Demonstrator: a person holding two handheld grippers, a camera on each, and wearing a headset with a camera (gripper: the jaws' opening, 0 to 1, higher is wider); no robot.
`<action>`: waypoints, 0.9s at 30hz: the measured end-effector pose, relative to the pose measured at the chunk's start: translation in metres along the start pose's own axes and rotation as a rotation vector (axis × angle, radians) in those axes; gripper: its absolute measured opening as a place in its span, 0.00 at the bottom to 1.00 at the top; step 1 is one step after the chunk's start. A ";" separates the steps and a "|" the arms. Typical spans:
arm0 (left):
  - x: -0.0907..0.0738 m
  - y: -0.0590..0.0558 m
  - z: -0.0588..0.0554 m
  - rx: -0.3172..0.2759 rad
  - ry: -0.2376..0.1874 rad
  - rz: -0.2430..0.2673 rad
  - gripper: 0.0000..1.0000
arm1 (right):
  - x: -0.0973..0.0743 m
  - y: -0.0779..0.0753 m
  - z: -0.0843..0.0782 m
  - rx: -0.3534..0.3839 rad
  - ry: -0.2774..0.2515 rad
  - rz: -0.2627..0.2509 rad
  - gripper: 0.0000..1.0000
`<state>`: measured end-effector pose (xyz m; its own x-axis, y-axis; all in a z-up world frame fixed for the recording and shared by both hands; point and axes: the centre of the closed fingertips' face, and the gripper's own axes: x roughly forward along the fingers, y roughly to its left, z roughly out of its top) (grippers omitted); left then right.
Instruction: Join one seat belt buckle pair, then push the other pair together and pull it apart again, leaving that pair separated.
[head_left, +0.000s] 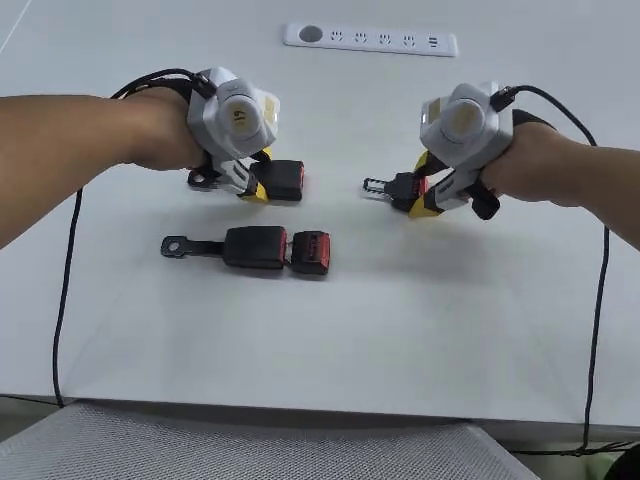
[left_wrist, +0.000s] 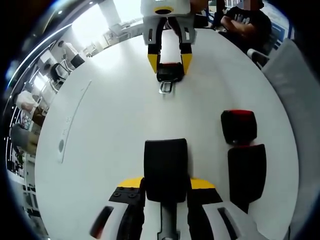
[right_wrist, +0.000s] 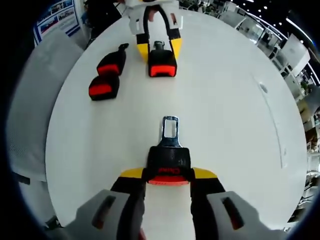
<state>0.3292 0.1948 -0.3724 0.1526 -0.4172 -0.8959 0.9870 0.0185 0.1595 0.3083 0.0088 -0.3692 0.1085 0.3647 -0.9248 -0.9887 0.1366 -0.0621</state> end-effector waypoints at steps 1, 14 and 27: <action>0.000 0.000 0.000 0.005 -0.004 0.000 0.33 | 0.001 0.000 0.000 0.016 -0.004 -0.002 0.35; -0.019 -0.004 0.003 -0.079 -0.018 0.040 0.37 | -0.018 0.003 0.007 0.060 -0.085 -0.114 0.54; -0.075 -0.049 0.004 -0.279 -0.165 0.228 0.55 | -0.045 0.066 0.027 0.216 -0.287 -0.255 0.79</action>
<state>0.2690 0.2218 -0.3118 0.3822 -0.5133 -0.7684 0.9076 0.3647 0.2078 0.2409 0.0265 -0.3219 0.4006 0.5312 -0.7465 -0.8855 0.4339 -0.1664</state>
